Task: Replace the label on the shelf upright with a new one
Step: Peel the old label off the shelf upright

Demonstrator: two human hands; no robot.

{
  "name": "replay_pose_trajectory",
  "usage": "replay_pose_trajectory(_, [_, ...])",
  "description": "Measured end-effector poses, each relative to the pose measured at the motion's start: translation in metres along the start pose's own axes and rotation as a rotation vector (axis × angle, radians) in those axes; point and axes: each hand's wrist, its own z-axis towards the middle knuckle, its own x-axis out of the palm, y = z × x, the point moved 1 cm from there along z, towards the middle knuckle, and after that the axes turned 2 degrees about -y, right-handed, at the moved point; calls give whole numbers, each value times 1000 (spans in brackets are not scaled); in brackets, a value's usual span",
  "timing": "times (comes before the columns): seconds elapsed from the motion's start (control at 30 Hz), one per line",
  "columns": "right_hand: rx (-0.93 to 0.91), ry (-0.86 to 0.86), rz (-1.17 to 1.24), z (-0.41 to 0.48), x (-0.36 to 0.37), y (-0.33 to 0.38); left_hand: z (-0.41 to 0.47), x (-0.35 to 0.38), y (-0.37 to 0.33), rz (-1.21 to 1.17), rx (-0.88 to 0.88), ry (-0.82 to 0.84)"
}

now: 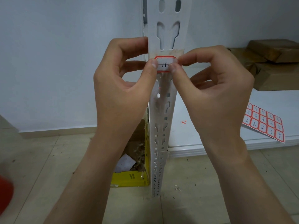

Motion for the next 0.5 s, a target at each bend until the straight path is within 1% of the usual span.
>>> replay_pose_trajectory(0.1, [-1, -25, -11, -1, -1, -3, 0, 0, 0, -8, -6, 1])
replay_pose_trajectory(0.27, [-63, -37, -49, -1, -3, -6, 0, 0, 0, -1, -8, 2])
replay_pose_trajectory(0.5, [-52, -48, -56, -1, -2, -6, 0, 0, 0, -3, -1, 7])
